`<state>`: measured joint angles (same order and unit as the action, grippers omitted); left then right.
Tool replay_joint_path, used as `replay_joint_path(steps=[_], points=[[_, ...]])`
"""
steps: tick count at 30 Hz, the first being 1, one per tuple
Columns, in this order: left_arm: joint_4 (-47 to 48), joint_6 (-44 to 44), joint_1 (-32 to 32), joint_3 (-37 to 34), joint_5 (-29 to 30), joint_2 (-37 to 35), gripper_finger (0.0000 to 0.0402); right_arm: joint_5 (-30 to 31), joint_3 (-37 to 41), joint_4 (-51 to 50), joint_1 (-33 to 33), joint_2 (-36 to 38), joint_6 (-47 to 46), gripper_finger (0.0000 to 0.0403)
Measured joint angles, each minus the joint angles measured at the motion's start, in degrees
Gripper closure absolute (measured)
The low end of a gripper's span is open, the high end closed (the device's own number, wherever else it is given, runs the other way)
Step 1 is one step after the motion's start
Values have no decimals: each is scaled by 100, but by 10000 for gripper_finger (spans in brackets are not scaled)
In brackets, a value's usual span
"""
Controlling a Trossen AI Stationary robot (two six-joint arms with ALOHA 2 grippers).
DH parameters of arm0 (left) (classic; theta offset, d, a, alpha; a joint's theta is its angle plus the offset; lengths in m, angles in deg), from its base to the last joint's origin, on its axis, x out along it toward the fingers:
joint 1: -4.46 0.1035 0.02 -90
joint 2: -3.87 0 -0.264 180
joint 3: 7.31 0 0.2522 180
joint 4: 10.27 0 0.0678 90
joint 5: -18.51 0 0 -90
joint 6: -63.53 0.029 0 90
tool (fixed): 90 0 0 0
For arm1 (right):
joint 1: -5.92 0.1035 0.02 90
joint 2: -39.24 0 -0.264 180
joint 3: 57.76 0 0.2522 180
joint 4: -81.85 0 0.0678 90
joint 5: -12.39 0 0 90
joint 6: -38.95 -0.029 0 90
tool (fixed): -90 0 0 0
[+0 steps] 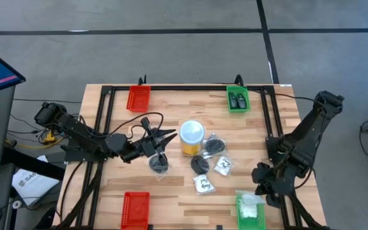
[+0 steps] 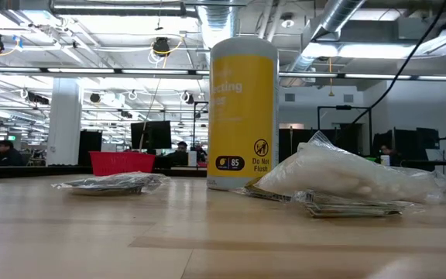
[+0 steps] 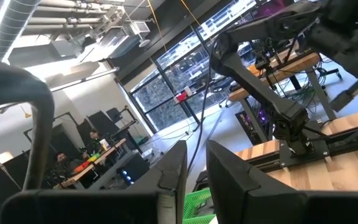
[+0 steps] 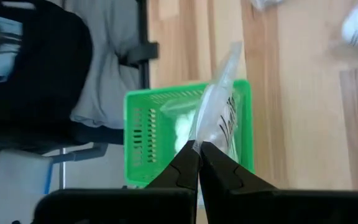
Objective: Pick & Place Travel size toiletries
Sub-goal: Put the white cotton pack into the bottom green bin
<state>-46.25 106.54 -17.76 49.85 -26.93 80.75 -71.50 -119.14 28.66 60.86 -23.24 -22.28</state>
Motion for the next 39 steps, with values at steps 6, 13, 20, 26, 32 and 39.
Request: replay_joint_path(steps=[6, 13, 20, 26, 32, 39], points=[[13, -2, 0, 0, 224, 0, 349, -7, 0, 328, 140, -364, -186, 403], [92, -2, 0, -1, 349, 0, 349, 84, 0, 731, 325, -440, -423, 403], [111, -2, 0, -2, 348, 0, 349, 297, 0, 817, 442, -440, -611, 403], [125, -2, 0, -2, 347, 0, 349, 429, 0, 885, 679, -495, -1053, 403], [129, -2, 0, -2, 347, 0, 349, 452, 0, 1208, 842, -908, -1080, 403], [131, -2, 0, -3, 347, 0, 349, 311, 0, 1216, 843, -1296, -1108, 403]])
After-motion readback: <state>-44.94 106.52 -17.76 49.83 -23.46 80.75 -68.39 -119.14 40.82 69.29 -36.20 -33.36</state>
